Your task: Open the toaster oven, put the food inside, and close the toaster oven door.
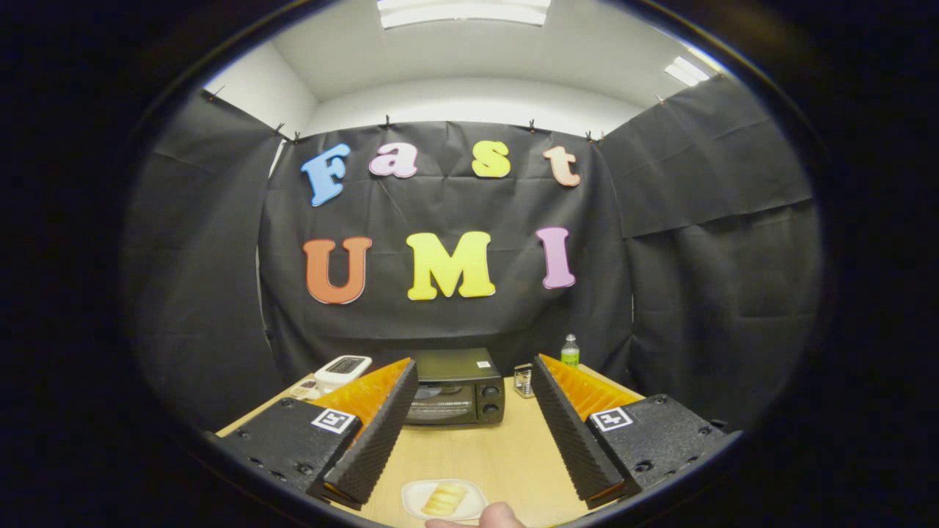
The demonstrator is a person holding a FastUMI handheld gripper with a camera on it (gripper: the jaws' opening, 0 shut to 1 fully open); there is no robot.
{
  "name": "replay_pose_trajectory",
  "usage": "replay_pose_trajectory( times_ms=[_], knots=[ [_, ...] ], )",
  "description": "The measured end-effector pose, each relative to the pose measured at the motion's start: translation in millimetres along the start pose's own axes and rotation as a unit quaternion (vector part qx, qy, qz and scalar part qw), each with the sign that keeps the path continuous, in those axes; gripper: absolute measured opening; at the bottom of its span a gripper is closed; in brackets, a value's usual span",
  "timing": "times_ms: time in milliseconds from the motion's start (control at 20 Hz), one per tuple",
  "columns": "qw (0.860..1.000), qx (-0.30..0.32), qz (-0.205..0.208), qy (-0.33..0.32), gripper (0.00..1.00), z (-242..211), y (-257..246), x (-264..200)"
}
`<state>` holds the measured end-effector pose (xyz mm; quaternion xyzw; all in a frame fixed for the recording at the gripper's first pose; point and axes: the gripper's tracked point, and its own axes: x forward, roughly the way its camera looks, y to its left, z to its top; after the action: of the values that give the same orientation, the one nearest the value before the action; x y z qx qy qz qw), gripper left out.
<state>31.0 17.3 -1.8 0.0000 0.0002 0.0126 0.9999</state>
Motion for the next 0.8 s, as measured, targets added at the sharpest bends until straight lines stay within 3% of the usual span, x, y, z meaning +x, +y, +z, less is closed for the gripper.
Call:
replay_pose_trajectory(
  times_ms=[400, 550, 800],
  knots=[
    [0.999, -0.022, 0.040, 0.005, 1.00, -15, 39, 78],
    [0.996, -0.006, 0.080, 0.033, 1.00, -37, 70, 117],
    [0.992, 0.016, 0.103, 0.069, 1.00, -84, 94, 195]
  ],
)
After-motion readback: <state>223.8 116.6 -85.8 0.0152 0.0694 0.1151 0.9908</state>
